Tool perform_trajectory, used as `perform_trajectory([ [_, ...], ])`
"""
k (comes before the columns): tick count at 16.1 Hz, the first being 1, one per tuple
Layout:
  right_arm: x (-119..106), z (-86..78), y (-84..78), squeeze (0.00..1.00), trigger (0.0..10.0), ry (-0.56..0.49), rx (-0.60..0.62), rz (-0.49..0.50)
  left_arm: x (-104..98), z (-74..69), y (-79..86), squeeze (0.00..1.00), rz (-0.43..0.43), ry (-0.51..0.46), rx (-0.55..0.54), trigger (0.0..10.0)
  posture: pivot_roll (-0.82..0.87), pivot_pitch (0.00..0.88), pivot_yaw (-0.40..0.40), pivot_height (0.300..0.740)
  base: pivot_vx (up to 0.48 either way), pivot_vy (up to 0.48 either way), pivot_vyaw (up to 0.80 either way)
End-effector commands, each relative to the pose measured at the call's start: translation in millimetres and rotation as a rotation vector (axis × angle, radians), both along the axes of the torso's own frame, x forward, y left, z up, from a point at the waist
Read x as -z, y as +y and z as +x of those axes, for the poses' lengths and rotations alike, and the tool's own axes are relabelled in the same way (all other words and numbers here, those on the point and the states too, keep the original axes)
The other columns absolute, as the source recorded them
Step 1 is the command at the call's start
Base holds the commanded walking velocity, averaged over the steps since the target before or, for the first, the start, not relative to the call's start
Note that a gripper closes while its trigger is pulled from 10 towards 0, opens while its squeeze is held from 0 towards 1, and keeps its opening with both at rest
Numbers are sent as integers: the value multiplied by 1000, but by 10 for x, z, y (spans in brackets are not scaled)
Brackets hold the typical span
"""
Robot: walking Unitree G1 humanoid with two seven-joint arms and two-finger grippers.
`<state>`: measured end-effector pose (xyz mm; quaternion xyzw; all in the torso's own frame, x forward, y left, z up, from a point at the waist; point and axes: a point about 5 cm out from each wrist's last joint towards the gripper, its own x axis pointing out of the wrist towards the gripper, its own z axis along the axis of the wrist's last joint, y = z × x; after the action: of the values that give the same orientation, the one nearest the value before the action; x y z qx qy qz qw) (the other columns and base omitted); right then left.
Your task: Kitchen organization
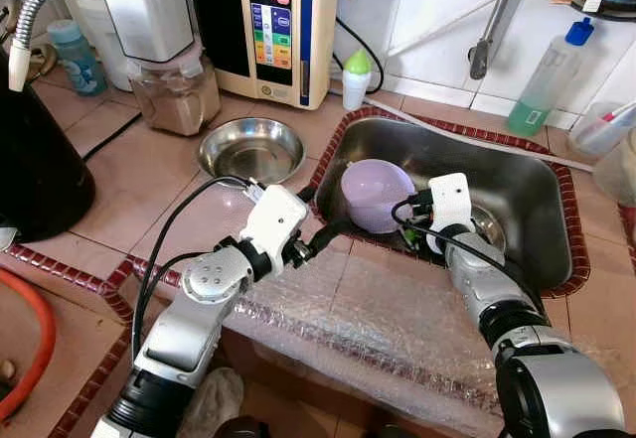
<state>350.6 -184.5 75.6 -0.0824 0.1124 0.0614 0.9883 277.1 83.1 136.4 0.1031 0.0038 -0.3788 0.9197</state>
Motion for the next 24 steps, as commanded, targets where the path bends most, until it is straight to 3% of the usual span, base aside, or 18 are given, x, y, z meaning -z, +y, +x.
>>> perform_trajectory([
  [1, -53, 40, -46, 1000, 10000, -10, 53, 37, -64, 36, -12, 1000, 1, -30, -3, 10000, -12, 0, 6, 740, 0, 0, 0],
  [4, -131, 76, -137, 1000, 10000, -46, 140, 102, -102, 67, 11, 1000, -4, -44, -16, 10000, -9, 0, 5, 740, 0, 0, 0],
  [6, -320, 139, -215, 1000, 10000, -148, 195, 173, -120, 152, 130, 1000, -8, -52, -99, 10000, -9, 0, 4, 740, 0, 0, 0],
  [7, -320, 139, -215, 1000, 10000, -148, 195, 173, -120, 152, 130, 1000, -8, -52, -99, 10000, -9, 0, 4, 740, 0, 0, 0],
  [8, -486, 181, -209, 1000, 10000, -237, 182, 183, -144, 250, 251, 1000, -31, -60, -207, 10000, -10, 0, 2, 740, 0, 0, 0],
  [10, -597, 200, -154, 1000, 10000, -294, 146, 196, -182, 340, 367, 1000, -68, -70, -317, 10000, -12, 0, -2, 740, 0, 0, 0],
  [11, -628, 194, -70, 1000, 10000, -310, 91, 212, -239, 385, 433, 1000, -107, -92, -376, 10000, -12, 0, -2, 740, 0, 0, 0],
  [12, -634, 127, 174, 1000, 10000, -324, -60, 264, -339, 455, 552, 1000, -173, -121, -475, 10000, -25, 0, -3, 740, 0, 0, 0],
  [14, -595, -5, 429, 1000, 10000, -327, -218, 274, -362, 512, 672, 1000, -203, -114, -559, 10000, -31, 0, 0, 740, 0, 0, 0],
  [16, -512, -295, 786, 1000, 10000, -307, -443, 257, -299, 630, 954, 1000, -218, -49, -734, 10000, -36, 0, 3, 740, 0, 0, 0],
  [17, -504, -371, 870, 16, 10000, -304, -504, 231, -265, 695, 1067, 1000, -244, -8, -812, 10000, -36, 0, 3, 740, 0, 0, 0],
  [20, -522, -476, 922, 0, 10000, -286, -526, 244, -207, 786, 1161, 1000, -280, 43, -853, 10000, -57, 0, 12, 740, 0, 0, 0],
  [23, -505, -645, 990, 0, 10000, -258, -564, 230, -76, 881, 1157, 1000, -290, 162, -850, 10000, -72, 0, 16, 740, 0, 0, 0],
  [24, -504, -662, 998, 0, 10000, -255, -565, 230, -33, 905, 1133, 118, -309, 207, -848, 10000, -80, 0, 20, 740, 0, 0, 0],
])
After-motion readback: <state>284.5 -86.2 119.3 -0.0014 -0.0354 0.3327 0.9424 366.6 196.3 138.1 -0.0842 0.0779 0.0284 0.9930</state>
